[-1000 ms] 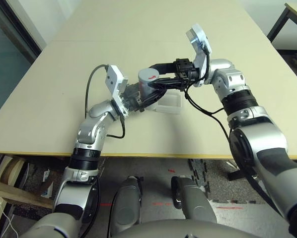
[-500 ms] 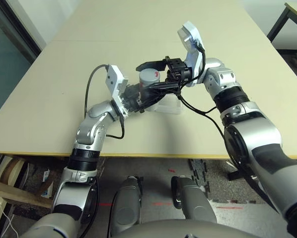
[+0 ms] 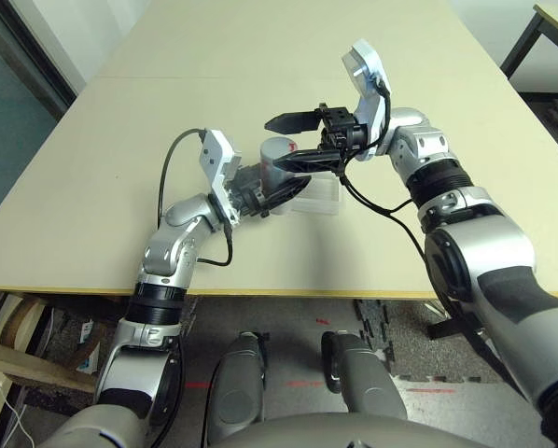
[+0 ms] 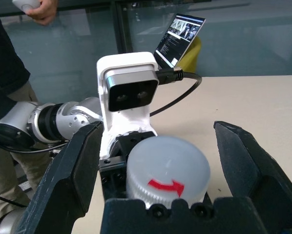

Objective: Pour the medicine from the bottle into the box.

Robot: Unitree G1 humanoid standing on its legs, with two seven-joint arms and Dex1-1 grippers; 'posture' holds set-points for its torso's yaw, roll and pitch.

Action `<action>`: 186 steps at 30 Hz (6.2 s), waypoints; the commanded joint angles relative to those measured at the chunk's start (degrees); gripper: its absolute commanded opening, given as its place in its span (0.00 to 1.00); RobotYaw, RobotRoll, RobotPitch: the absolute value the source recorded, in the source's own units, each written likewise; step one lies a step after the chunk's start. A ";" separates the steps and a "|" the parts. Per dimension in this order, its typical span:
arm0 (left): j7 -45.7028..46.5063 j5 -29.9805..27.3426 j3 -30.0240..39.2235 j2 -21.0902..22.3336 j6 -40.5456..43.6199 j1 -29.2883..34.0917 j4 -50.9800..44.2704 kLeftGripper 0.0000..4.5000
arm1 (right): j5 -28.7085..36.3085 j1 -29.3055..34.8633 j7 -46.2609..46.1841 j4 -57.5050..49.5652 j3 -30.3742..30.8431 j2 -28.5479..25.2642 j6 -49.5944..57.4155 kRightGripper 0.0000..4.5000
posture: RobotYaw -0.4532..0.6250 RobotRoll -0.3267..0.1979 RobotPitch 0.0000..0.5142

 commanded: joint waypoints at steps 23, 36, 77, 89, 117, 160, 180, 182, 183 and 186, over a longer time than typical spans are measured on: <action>0.02 0.00 -0.36 0.37 -0.78 -0.40 -0.82 0.60 | -5.12 -1.72 -7.59 5.80 -1.69 -2.23 -3.71 1.00 | 0.41 0.62 0.28; 0.36 0.20 0.21 -0.08 -1.52 -1.12 0.93 0.60 | -4.57 -1.44 -1.71 4.71 -2.00 -8.45 -1.11 1.00 | 0.40 0.62 0.28; 0.07 0.40 -0.87 -1.23 -2.35 -1.63 0.91 0.60 | -3.78 -1.55 -6.60 2.71 -2.66 2.20 -2.47 1.00 | 0.41 0.62 0.27; 0.06 -0.23 -0.47 -0.71 -1.35 -0.89 -0.42 0.60 | -5.47 -1.42 -8.09 5.70 -2.96 -0.97 -3.84 1.00 | 0.41 0.62 0.28; -0.35 0.24 0.53 -0.46 -1.78 -1.59 1.56 0.60 | -4.56 -0.28 2.16 3.85 -2.67 -9.61 -0.89 1.00 | 0.39 0.62 0.28; 0.10 0.68 -0.39 -1.49 -2.70 -1.33 1.98 0.60 | 2.20 -0.19 -5.83 -2.55 -8.64 -4.84 11.94 0.57 | 0.39 0.62 0.29; 2.28 1.26 1.73 -1.06 -3.91 -1.95 3.60 0.60 | -14.50 8.03 -29.72 -4.90 -2.43 -27.76 13.88 0.57 | 0.38 0.62 0.32; 2.60 1.45 1.86 -1.00 -4.22 -2.29 4.08 0.60 | -15.09 8.60 -29.83 -4.94 -2.11 -28.93 14.06 0.57 | 0.38 0.62 0.32; 2.84 1.62 1.97 -0.96 -4.49 -2.49 4.40 0.60 | -15.88 9.09 -29.83 -4.84 -1.54 -29.65 13.66 0.57 | 0.38 0.62 0.32; 3.57 2.22 2.42 -0.70 -5.47 -3.24 5.74 0.60 | -18.65 11.28 -29.49 -3.92 0.68 -31.73 11.60 0.57 | 0.38 0.62 0.32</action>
